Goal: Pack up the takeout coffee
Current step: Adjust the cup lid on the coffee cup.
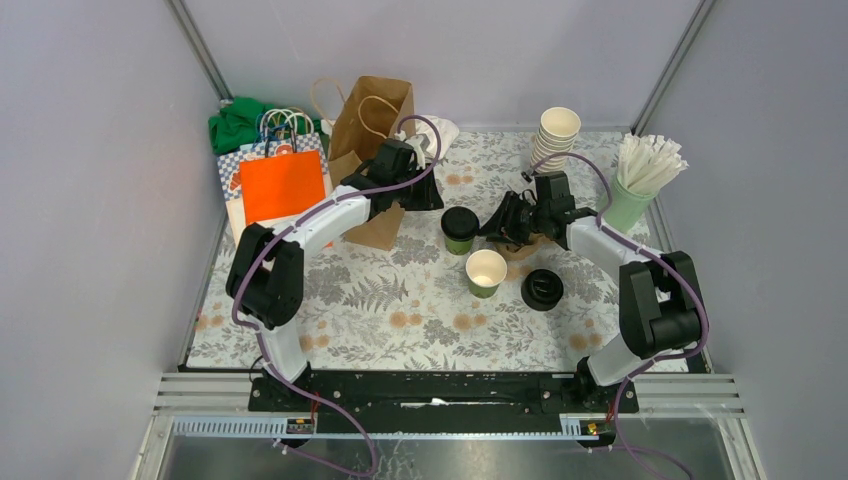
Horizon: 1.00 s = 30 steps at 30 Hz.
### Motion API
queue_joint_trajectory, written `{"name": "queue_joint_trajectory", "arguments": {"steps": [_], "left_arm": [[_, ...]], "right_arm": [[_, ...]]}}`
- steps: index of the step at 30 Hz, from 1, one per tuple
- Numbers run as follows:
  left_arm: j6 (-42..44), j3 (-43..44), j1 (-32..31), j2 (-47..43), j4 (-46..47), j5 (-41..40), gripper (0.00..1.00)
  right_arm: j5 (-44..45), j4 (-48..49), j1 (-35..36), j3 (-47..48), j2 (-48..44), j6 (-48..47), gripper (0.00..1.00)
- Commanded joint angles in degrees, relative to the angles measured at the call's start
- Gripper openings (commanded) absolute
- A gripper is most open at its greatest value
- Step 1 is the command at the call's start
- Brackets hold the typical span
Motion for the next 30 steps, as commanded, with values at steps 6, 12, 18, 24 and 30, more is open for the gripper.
{"name": "queue_joint_trajectory", "arguments": {"steps": [6, 12, 18, 24, 30], "left_arm": [[-0.5, 1.1, 0.2, -0.1, 1.8, 3.9, 0.32], [-0.4, 1.3, 0.2, 0.3, 1.6, 4.4, 0.32], [-0.4, 1.3, 0.3, 1.1, 1.6, 5.2, 0.32], [-0.4, 1.1, 0.5, 1.8, 1.7, 5.5, 0.30], [-0.5, 1.4, 0.8, 2.8, 2.1, 6.3, 0.29]], "right_arm": [[-2.3, 2.0, 1.2, 1.1, -1.7, 0.0, 0.41], [-2.4, 2.2, 1.7, 2.1, -0.8, 0.2, 0.41], [-2.2, 2.4, 1.8, 2.9, 0.5, 0.5, 0.41], [-2.4, 3.4, 1.8, 3.1, 1.7, 1.5, 0.41], [-2.4, 3.6, 1.8, 2.9, 2.6, 1.8, 0.40]]}}
